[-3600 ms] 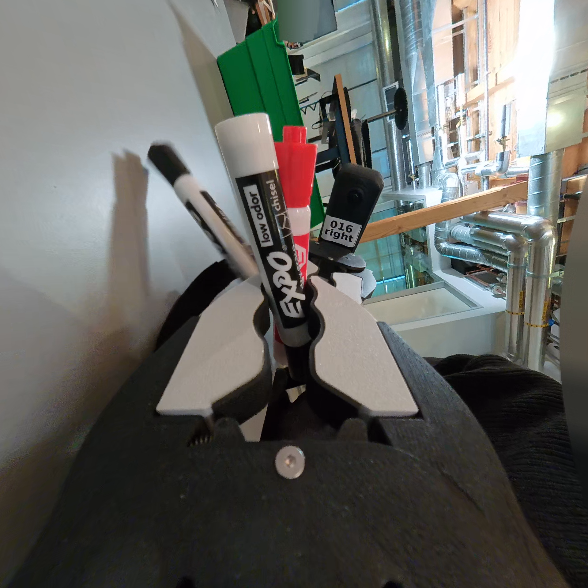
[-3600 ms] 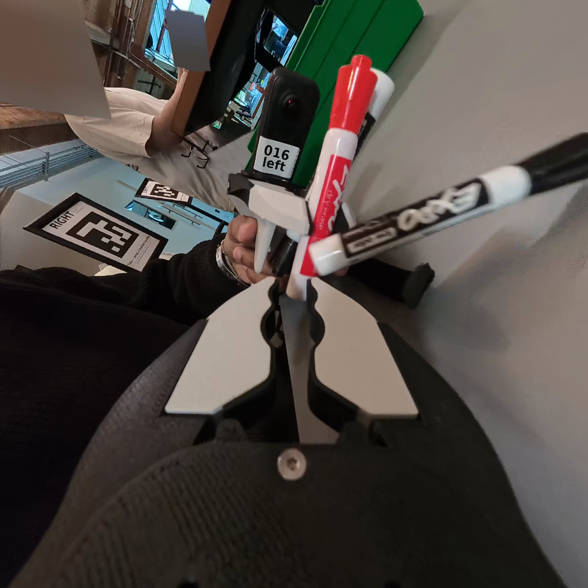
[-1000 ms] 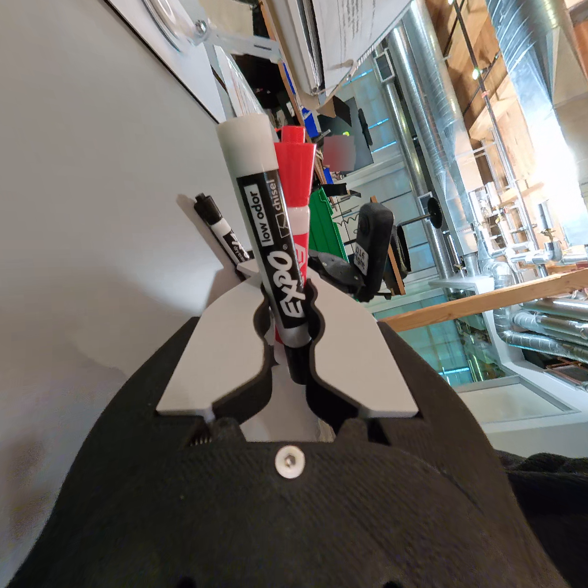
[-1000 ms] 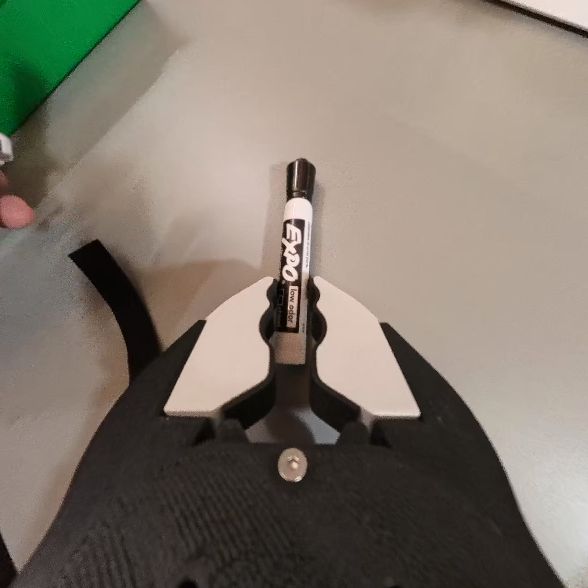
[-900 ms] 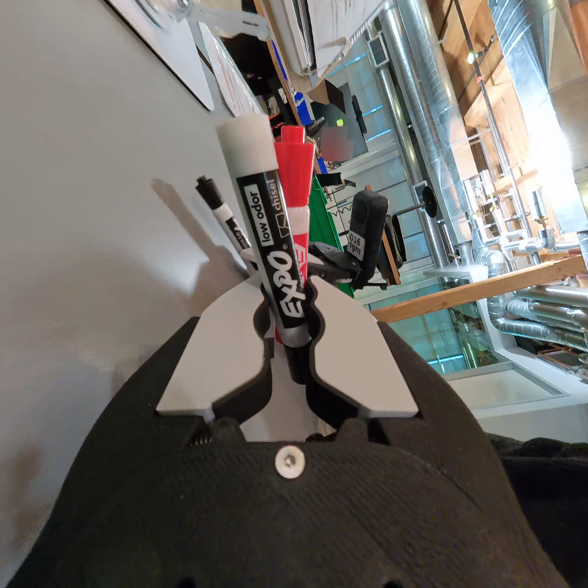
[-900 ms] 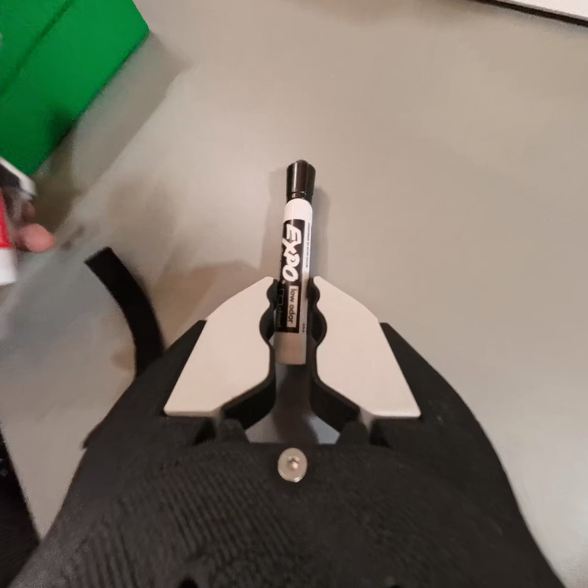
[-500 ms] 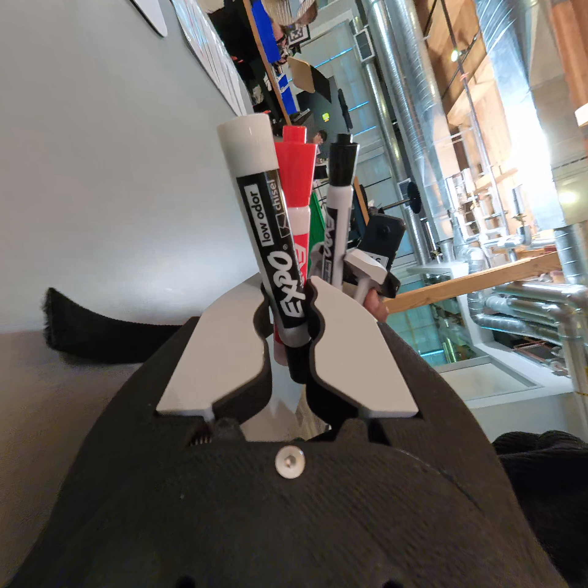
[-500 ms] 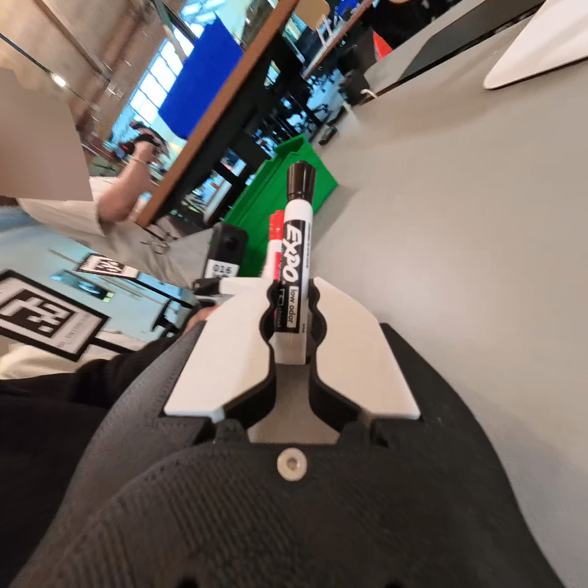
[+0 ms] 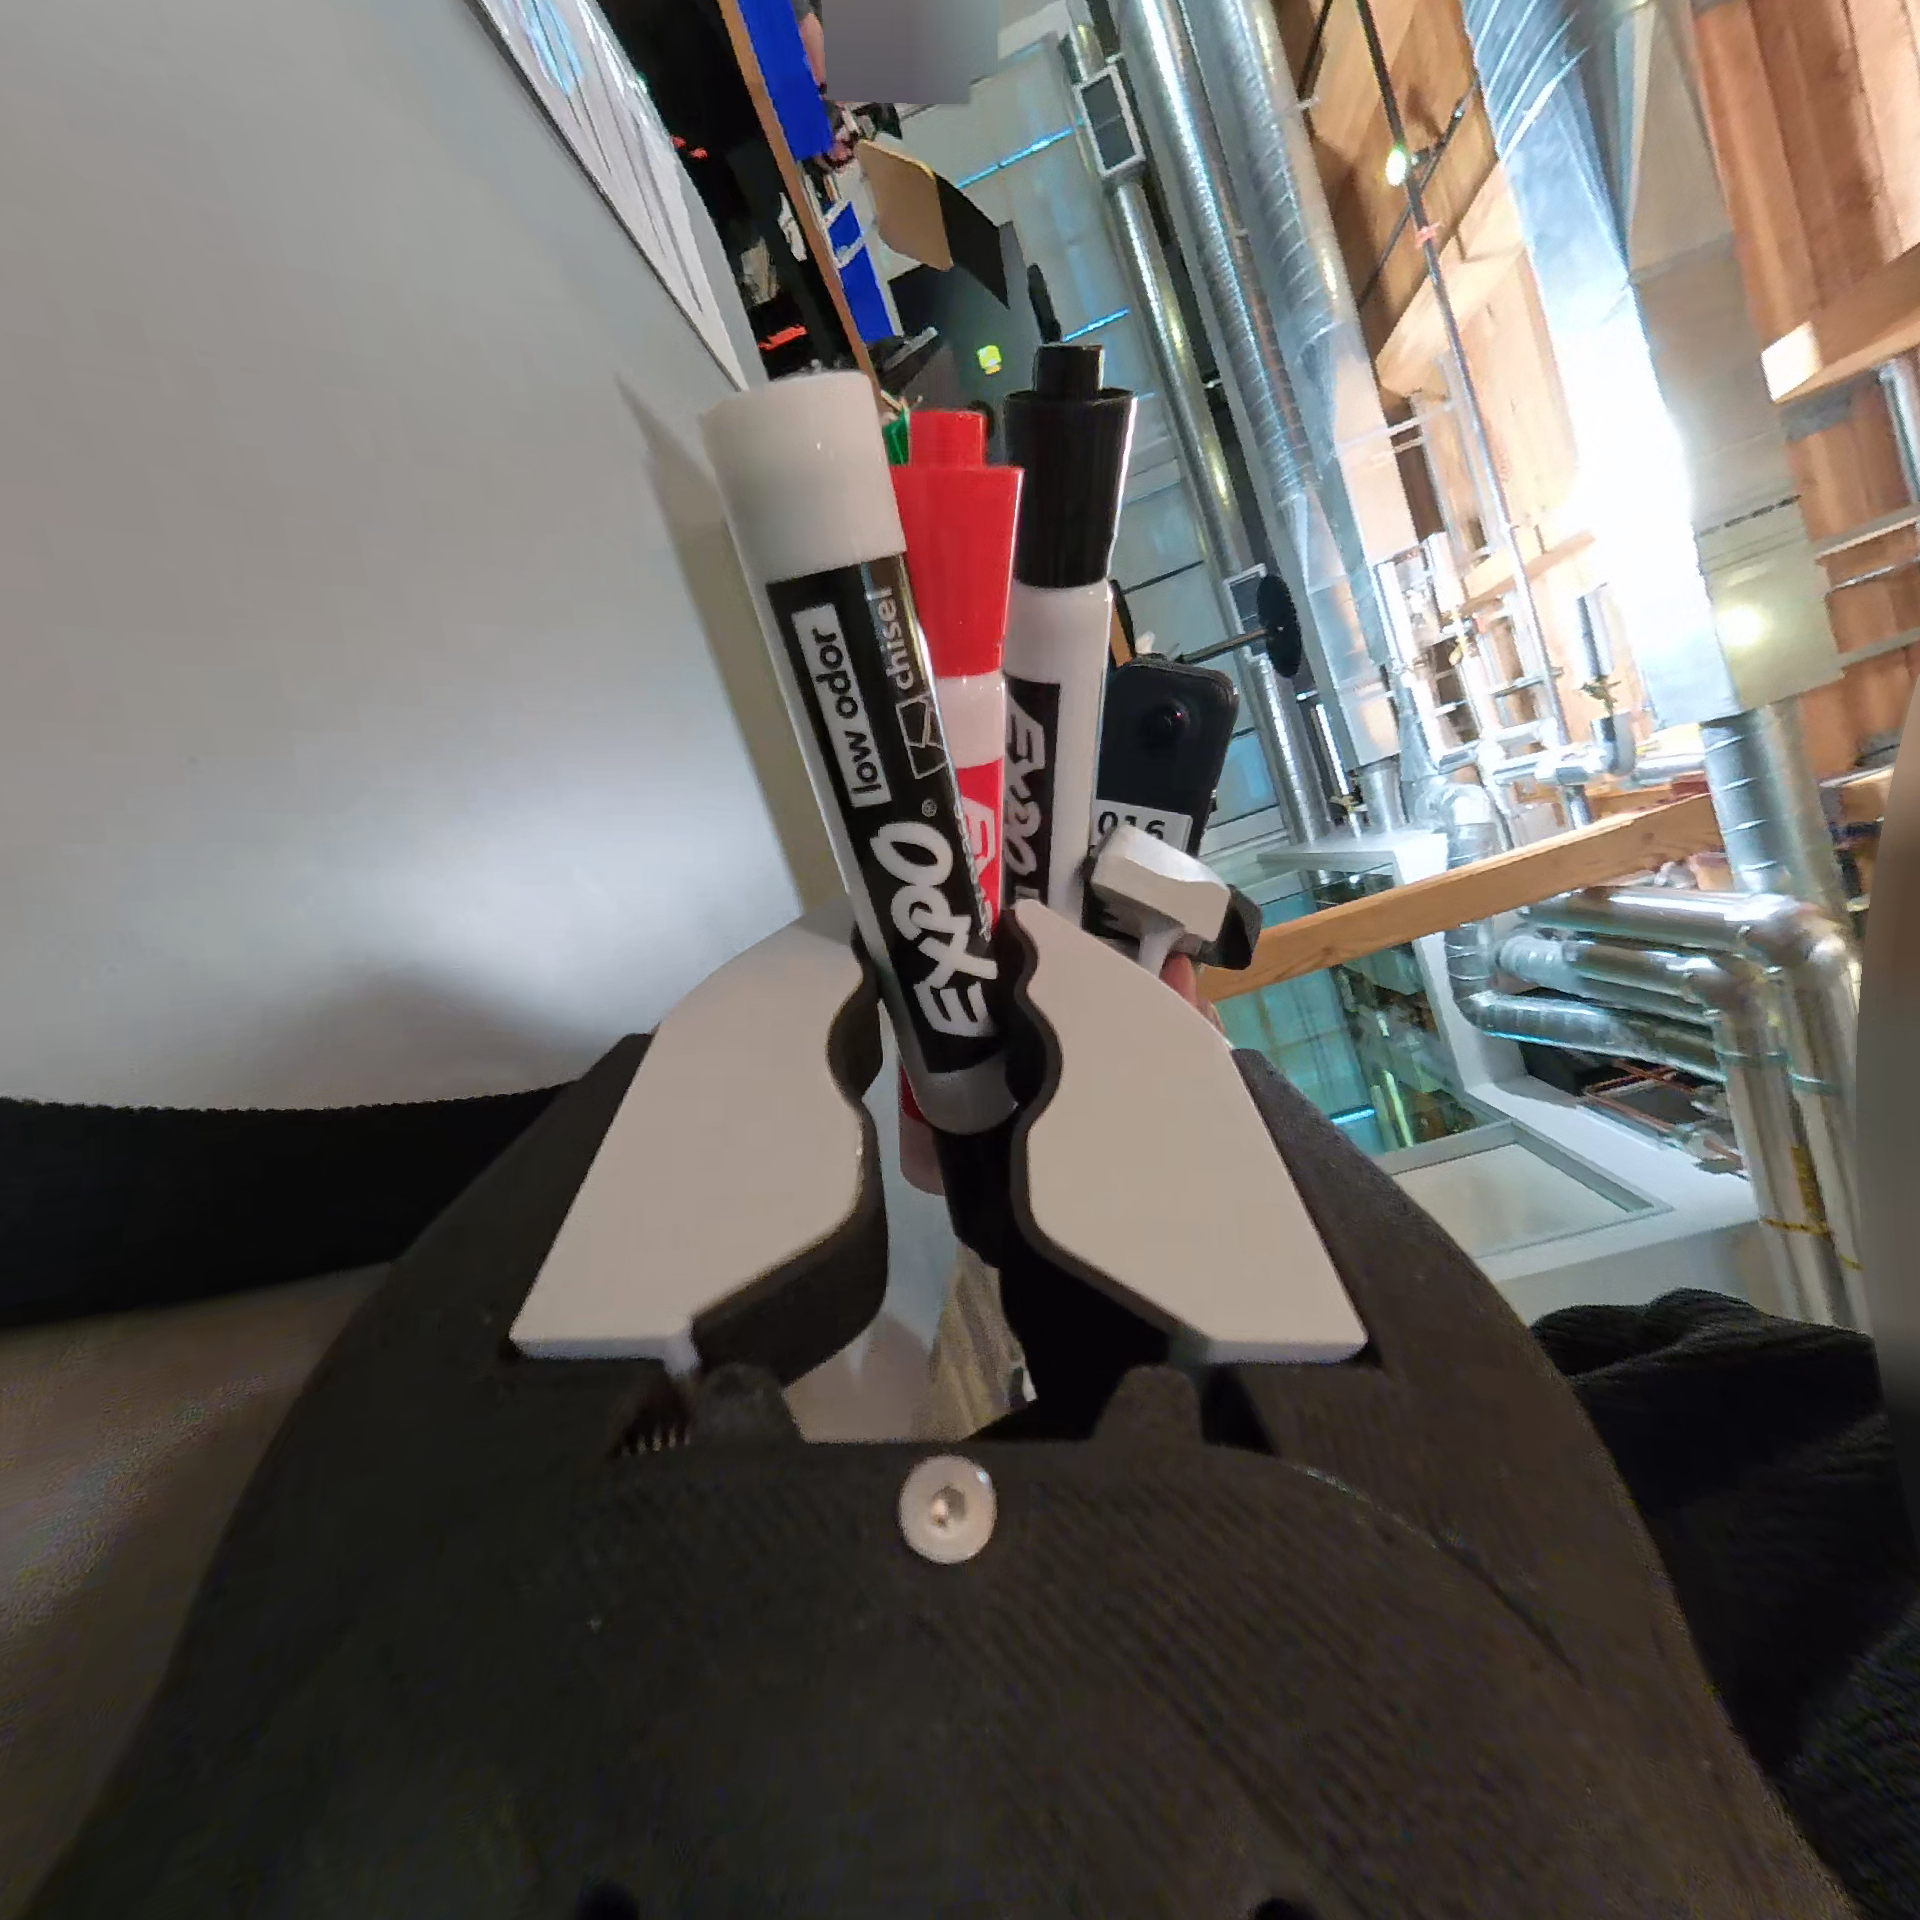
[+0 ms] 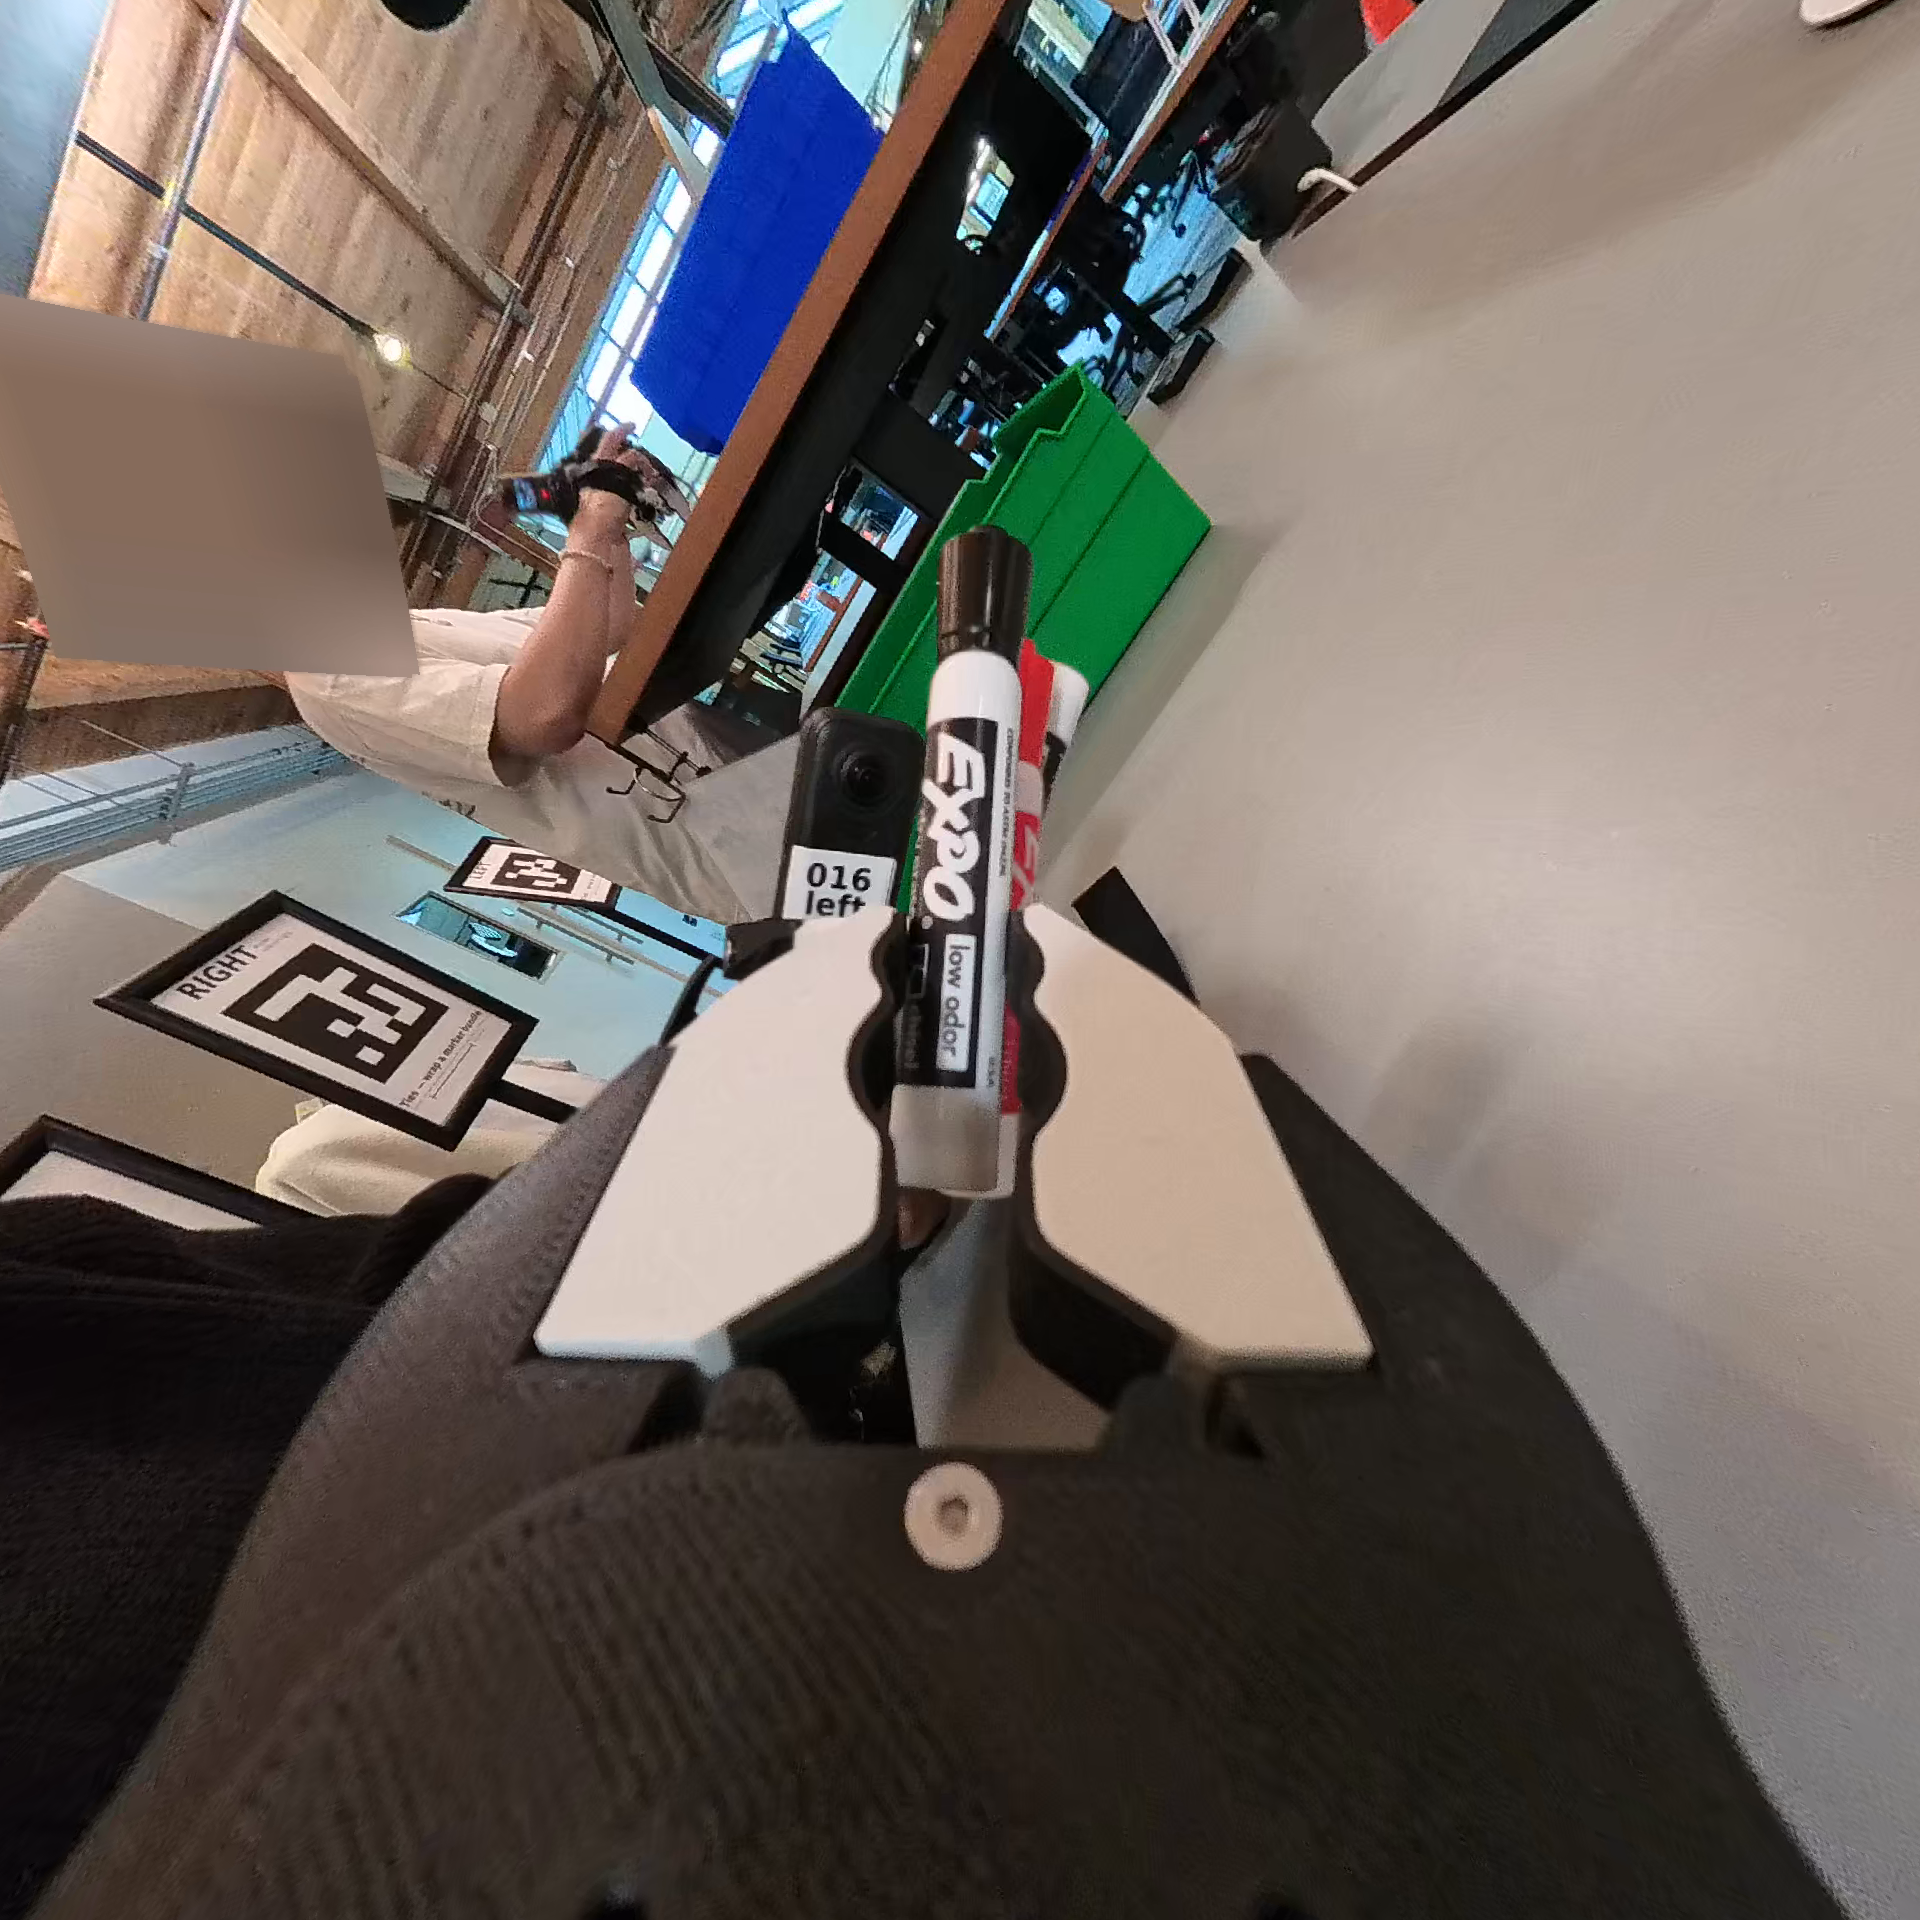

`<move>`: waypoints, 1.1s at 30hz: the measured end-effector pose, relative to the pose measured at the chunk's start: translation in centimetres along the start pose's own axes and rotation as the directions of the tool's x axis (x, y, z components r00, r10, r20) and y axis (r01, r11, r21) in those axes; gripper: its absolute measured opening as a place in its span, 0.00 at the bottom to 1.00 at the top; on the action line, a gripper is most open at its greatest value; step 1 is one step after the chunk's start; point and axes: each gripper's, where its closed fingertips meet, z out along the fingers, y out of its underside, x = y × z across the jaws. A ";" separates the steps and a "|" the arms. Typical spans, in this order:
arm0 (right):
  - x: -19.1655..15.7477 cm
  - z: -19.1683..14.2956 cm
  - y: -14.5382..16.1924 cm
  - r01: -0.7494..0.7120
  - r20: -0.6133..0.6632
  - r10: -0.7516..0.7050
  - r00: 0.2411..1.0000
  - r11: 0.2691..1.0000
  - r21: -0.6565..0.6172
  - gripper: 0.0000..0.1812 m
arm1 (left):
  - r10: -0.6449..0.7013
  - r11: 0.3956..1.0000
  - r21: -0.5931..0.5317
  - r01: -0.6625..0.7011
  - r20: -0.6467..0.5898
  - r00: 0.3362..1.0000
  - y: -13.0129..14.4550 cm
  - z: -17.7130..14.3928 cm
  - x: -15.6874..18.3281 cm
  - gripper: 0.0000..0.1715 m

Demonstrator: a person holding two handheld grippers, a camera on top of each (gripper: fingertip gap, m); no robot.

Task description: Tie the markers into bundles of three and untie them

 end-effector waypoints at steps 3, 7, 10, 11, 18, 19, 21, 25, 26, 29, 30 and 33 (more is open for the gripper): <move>0.0 0.4 0.3 0.015 -0.007 -0.015 1.000 1.000 -0.012 0.10 | -0.035 0.999 -0.005 0.035 -0.024 0.999 0.1 -0.1 0.1 0.12; -0.1 0.6 0.5 -0.007 0.007 0.007 1.000 1.000 -0.006 0.10 | -0.043 0.999 -0.024 0.042 -0.039 0.998 0.3 -0.2 0.3 0.11; -0.2 0.6 0.4 -0.037 0.030 0.037 0.999 0.999 0.006 0.10 | -0.028 0.999 -0.041 0.026 -0.050 0.998 0.4 -0.2 0.7 0.11; -0.3 0.6 0.4 -0.045 0.037 0.045 0.998 0.999 0.008 0.10 | -0.021 0.999 -0.043 0.019 -0.053 0.998 0.4 -0.2 0.8 0.11; -0.7 0.8 0.6 -0.081 0.076 0.080 0.994 0.997 0.006 0.10 | 0.002 0.999 -0.048 -0.006 -0.067 0.998 0.4 -0.3 1.3 0.13; -0.7 0.8 0.6 -0.088 0.080 0.087 0.993 0.996 0.006 0.10 | 0.006 0.999 -0.048 -0.009 -0.067 0.998 0.4 -0.3 1.3 0.13; -0.7 0.8 0.6 -0.102 0.090 0.101 0.991 0.995 0.005 0.10 | 0.014 0.999 -0.048 -0.017 -0.064 0.998 0.4 -0.3 1.3 0.13; -0.8 0.7 0.6 -0.118 0.102 0.117 0.988 0.993 0.008 0.10 | 0.019 0.999 -0.042 -0.021 -0.065 0.998 0.2 -0.4 1.4 0.13; -0.8 0.7 0.6 -0.121 0.105 0.120 0.987 0.993 0.008 0.10 | 0.017 0.999 -0.038 -0.020 -0.067 0.998 0.2 -0.4 1.4 0.13; -0.7 0.8 0.7 -0.136 0.109 0.135 0.985 0.991 -0.001 0.10 | 0.013 0.999 -0.033 -0.016 -0.073 0.997 0.0 -0.5 1.4 0.13; -0.7 0.8 0.9 -0.145 0.112 0.145 0.983 0.989 -0.011 0.10 | 0.014 0.999 -0.033 -0.016 -0.072 0.997 0.0 -0.5 1.4 0.13; -0.7 0.9 1.0 -0.184 0.131 0.184 0.974 0.983 -0.017 0.10 | 0.011 0.999 -0.037 -0.014 -0.075 0.997 0.0 -0.5 1.5 0.13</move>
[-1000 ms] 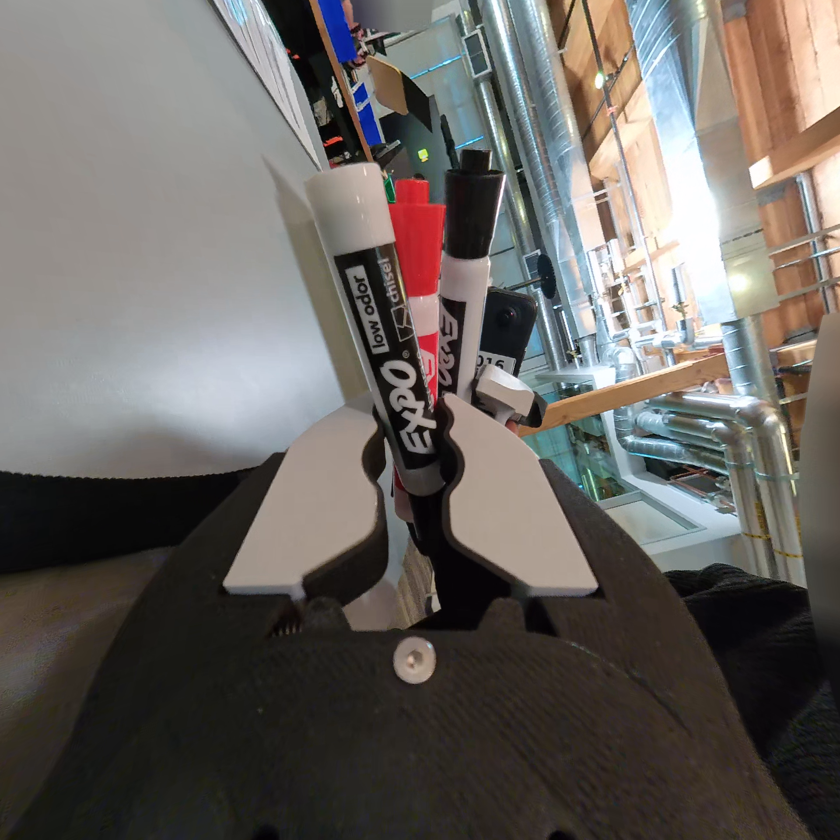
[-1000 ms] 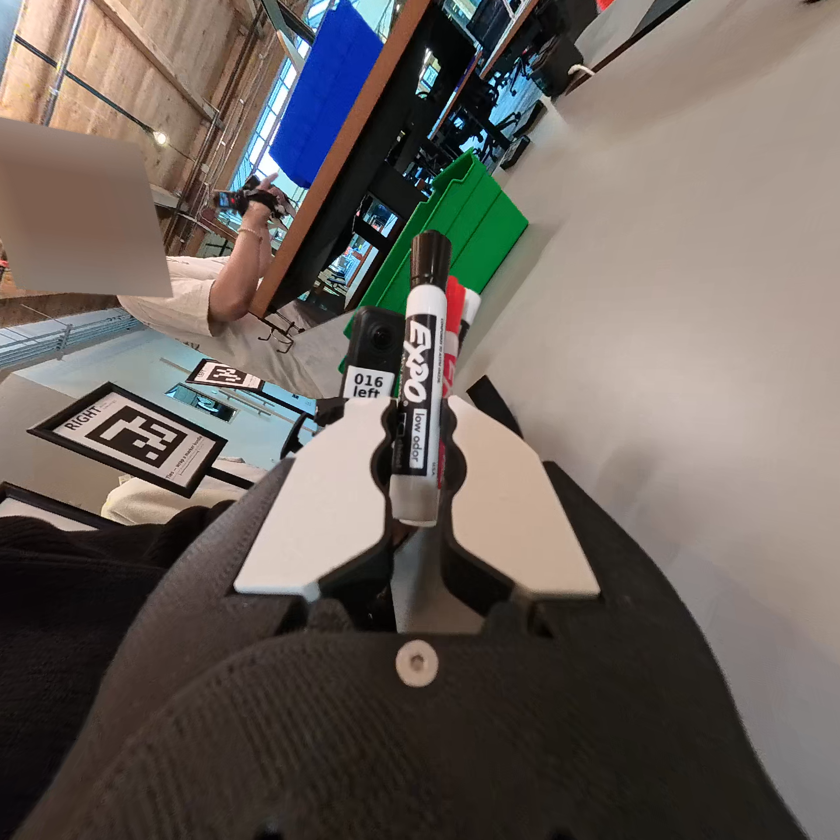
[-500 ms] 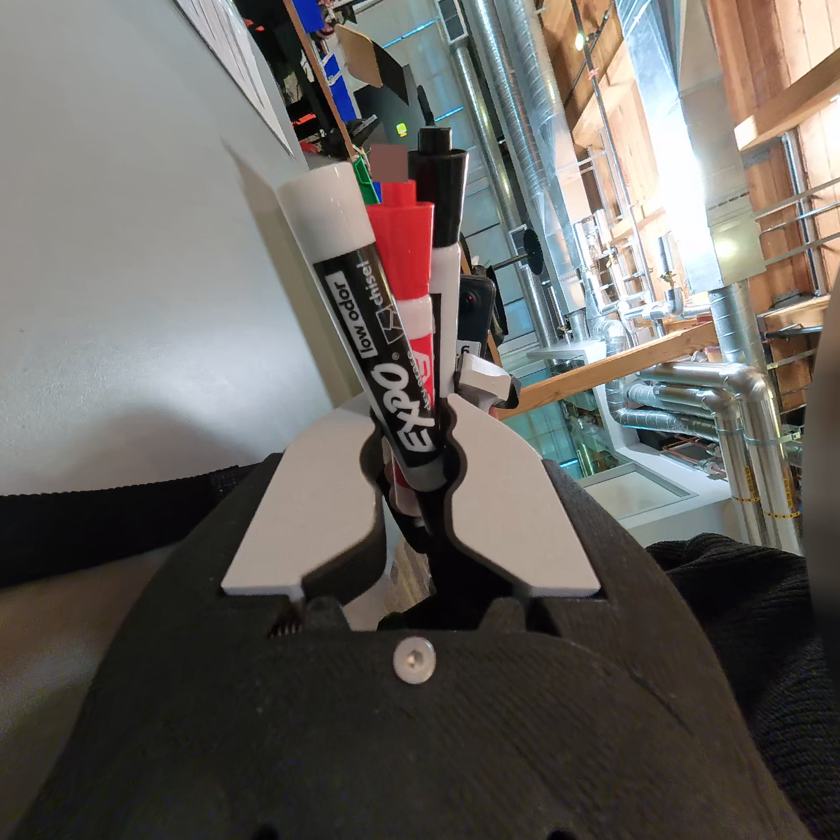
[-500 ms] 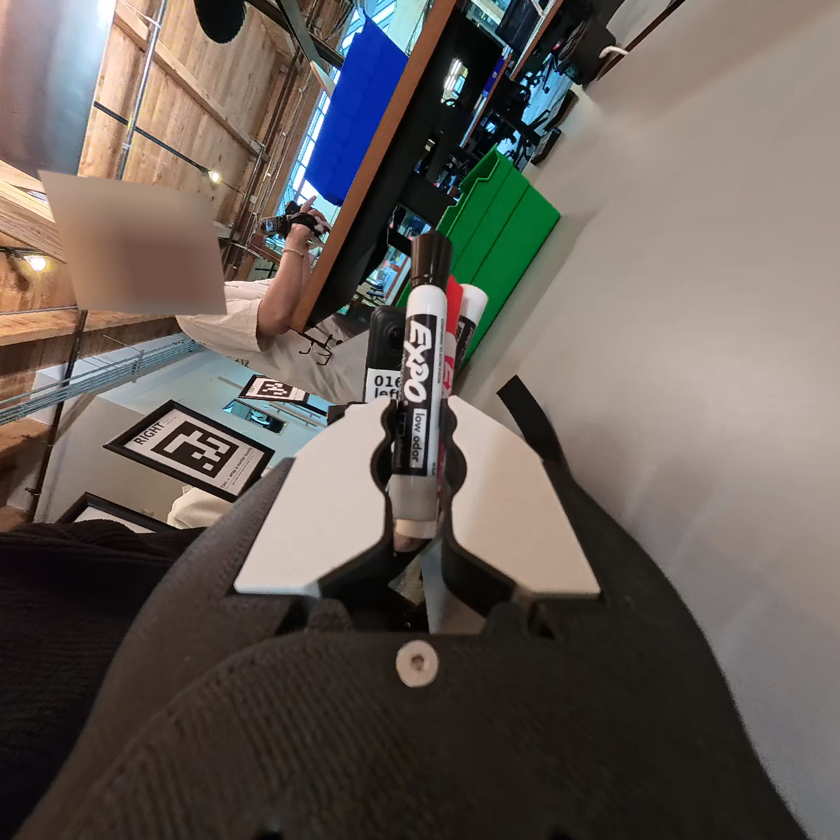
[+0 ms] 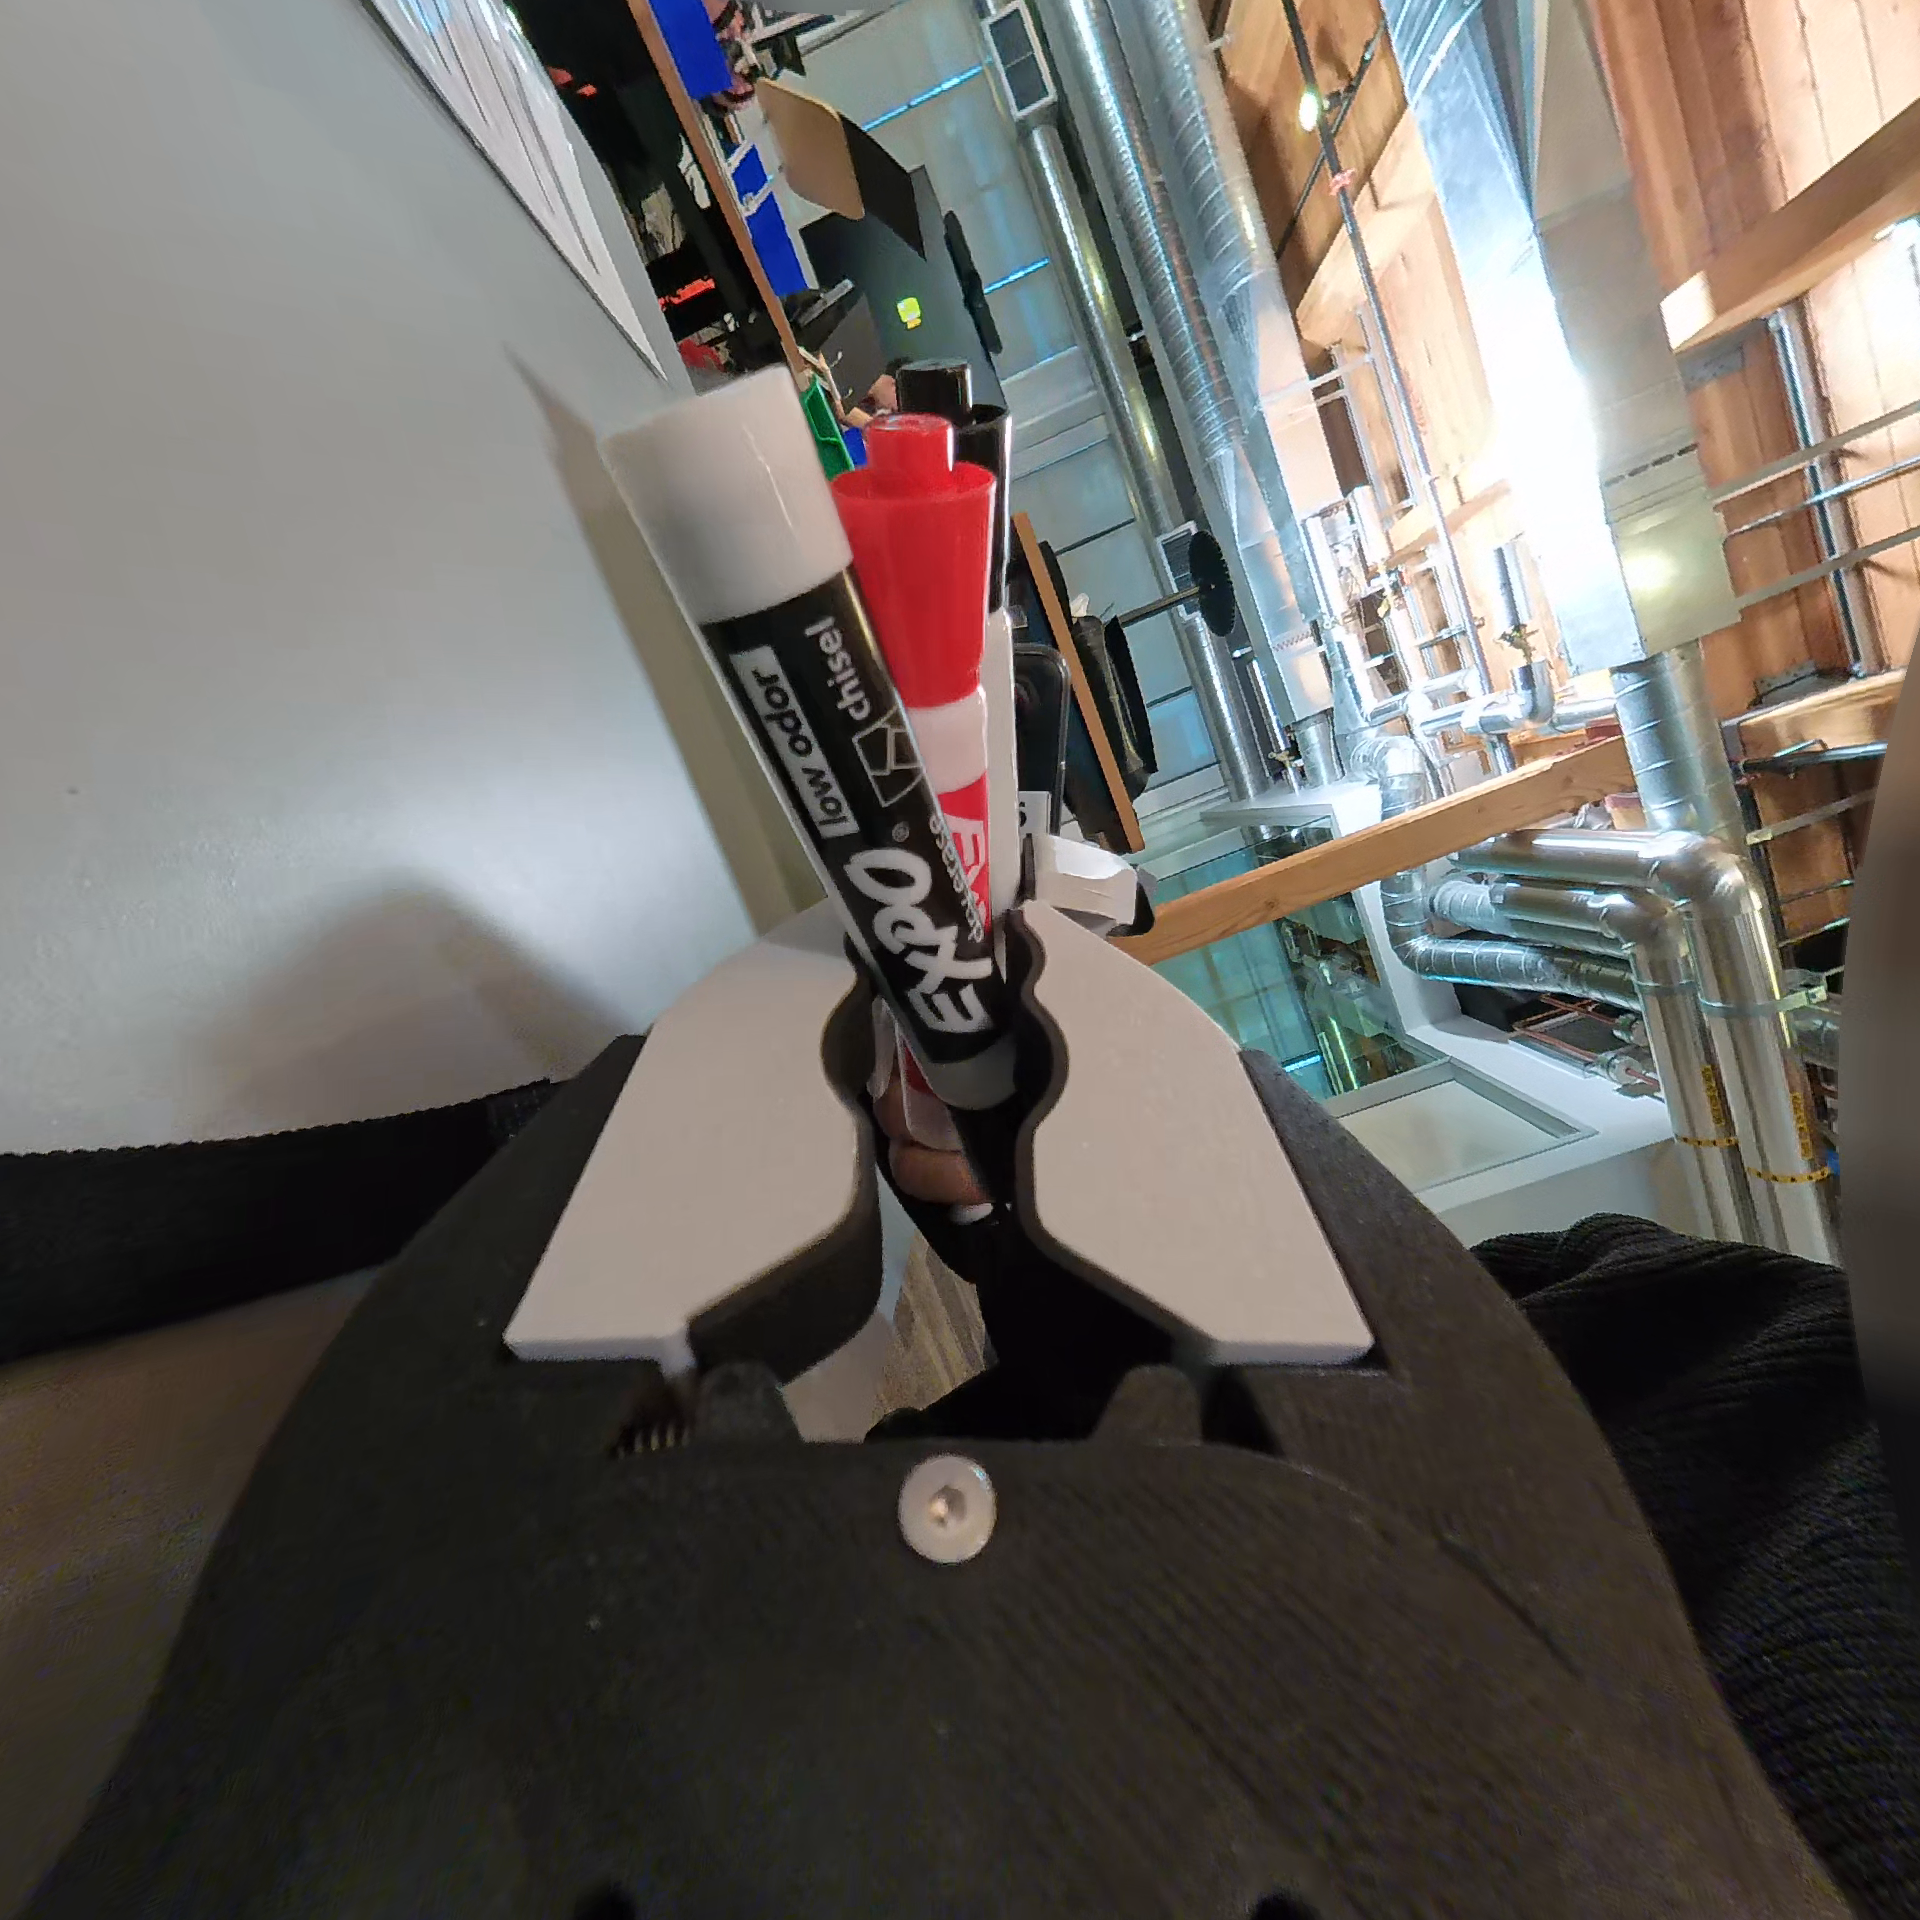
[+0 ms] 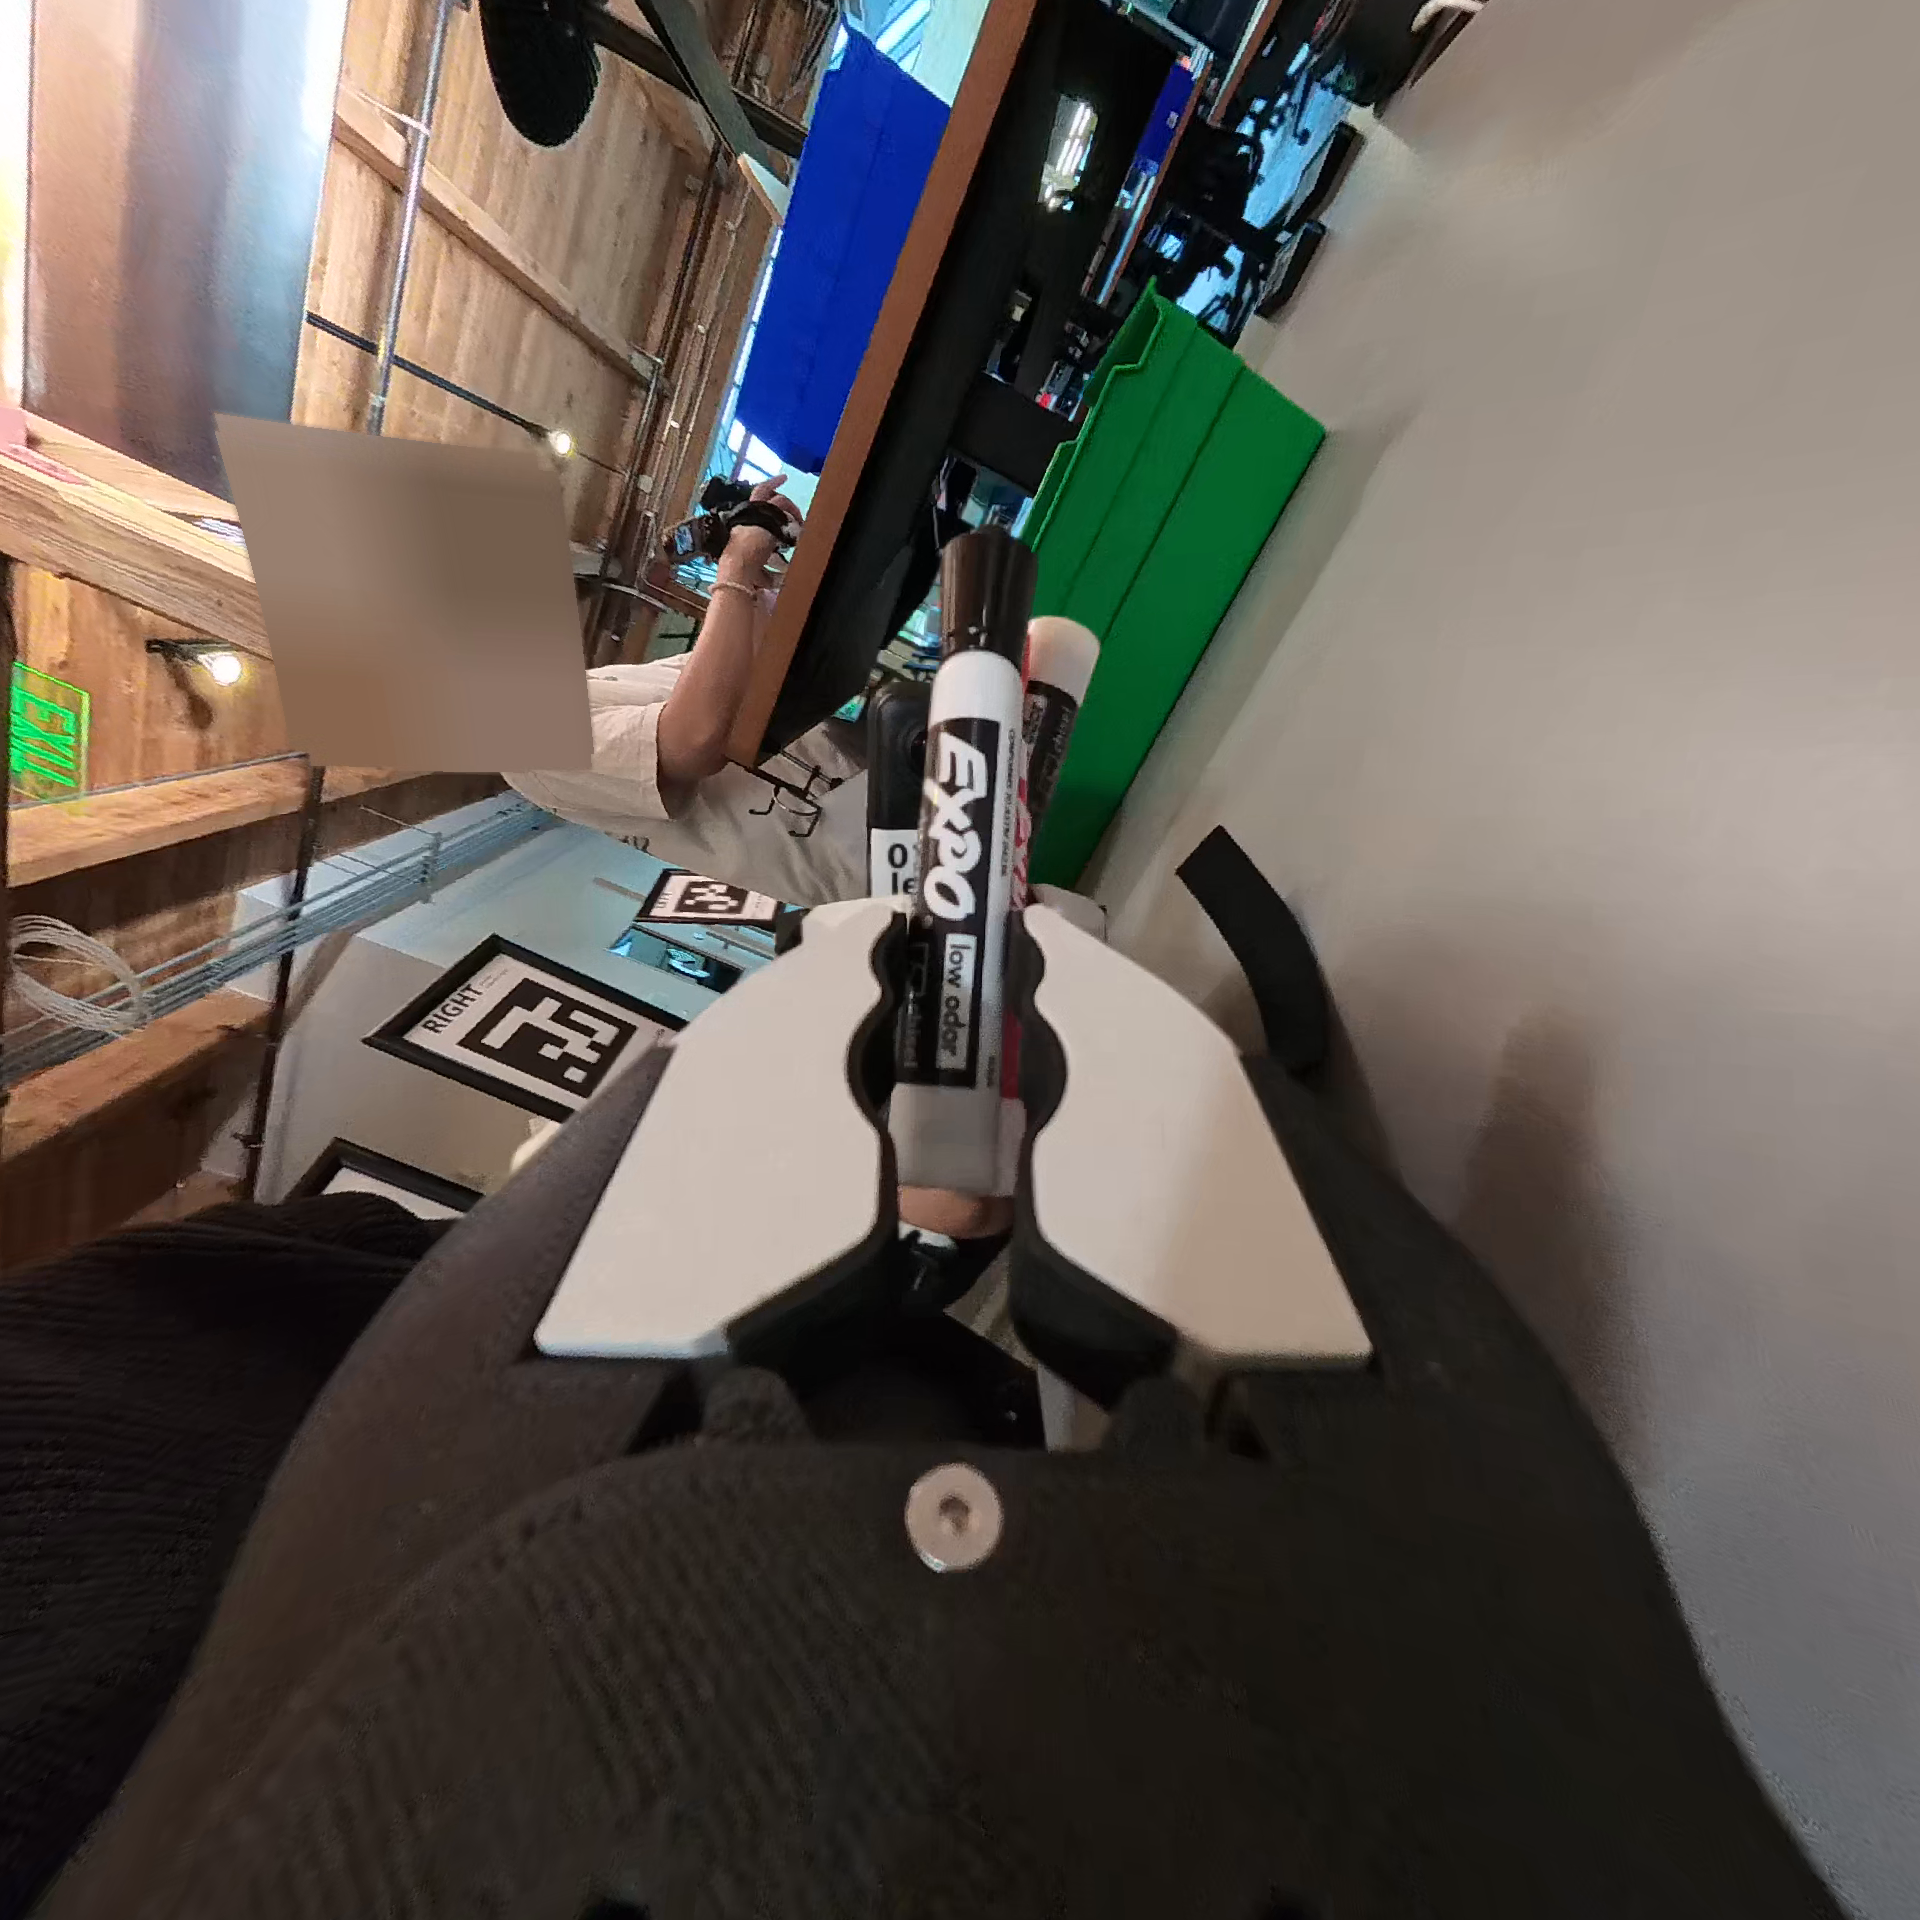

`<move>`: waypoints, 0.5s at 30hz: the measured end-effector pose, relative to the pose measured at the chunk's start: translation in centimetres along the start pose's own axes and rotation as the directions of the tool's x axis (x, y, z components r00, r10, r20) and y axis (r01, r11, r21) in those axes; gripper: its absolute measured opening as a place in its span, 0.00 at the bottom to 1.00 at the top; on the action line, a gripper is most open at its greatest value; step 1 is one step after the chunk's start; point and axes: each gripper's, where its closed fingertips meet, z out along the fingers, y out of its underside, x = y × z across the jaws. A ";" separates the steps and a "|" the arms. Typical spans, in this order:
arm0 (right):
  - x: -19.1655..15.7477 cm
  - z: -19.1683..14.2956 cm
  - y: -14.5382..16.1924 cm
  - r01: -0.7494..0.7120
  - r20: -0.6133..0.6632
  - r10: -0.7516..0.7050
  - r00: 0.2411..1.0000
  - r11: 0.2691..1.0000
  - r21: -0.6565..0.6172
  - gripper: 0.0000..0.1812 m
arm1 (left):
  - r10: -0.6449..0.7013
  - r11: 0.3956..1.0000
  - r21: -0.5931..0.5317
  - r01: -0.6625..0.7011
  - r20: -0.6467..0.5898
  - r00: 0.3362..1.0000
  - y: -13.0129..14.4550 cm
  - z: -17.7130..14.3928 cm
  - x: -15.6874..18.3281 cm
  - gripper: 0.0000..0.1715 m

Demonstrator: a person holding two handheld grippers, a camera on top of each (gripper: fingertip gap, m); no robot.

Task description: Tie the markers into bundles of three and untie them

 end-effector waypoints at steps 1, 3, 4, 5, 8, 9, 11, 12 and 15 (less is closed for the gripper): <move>0.0 0.0 0.0 -0.010 0.007 0.010 1.000 1.000 0.001 0.10 | 0.000 1.000 -0.001 0.000 -0.002 1.000 0.0 0.0 0.0 0.13; -0.1 0.0 0.0 -0.027 0.020 0.027 0.999 1.000 0.001 0.10 | 0.003 1.000 -0.003 -0.003 -0.005 1.000 0.1 0.0 0.1 0.13; -0.1 0.1 0.1 -0.036 0.028 0.036 0.999 0.999 0.000 0.10 | 0.003 1.000 -0.003 -0.003 -0.007 1.000 0.0 0.0 0.2 0.13; -0.2 0.1 0.1 -0.046 0.035 0.046 0.998 0.999 -0.002 0.10 | 0.004 1.000 -0.001 -0.004 -0.007 1.000 0.1 0.0 0.2 0.13; -0.2 0.1 0.1 -0.060 0.044 0.060 0.997 0.998 -0.002 0.10 | 0.009 1.000 0.006 -0.009 -0.006 1.000 0.0 0.0 0.3 0.12; -0.2 0.1 0.1 -0.061 0.046 0.061 0.997 0.998 -0.004 0.10 | 0.009 1.000 0.004 -0.009 -0.007 1.000 0.0 -0.1 0.3 0.12; -0.2 0.1 0.1 -0.055 0.045 0.055 0.997 0.998 -0.004 0.10 | 0.006 1.000 0.003 -0.006 -0.013 1.000 0.0 0.0 0.3 0.12; -0.3 0.1 0.1 -0.048 0.045 0.049 0.998 0.999 -0.002 0.10 | 0.003 1.000 0.005 -0.003 -0.020 1.000 0.0 0.0 0.4 0.12; -0.6 0.2 0.1 -0.022 0.049 0.023 0.999 1.000 -0.002 0.10 | 0.000 1.000 0.008 0.000 -0.040 0.999 -0.1 -0.1 0.7 0.12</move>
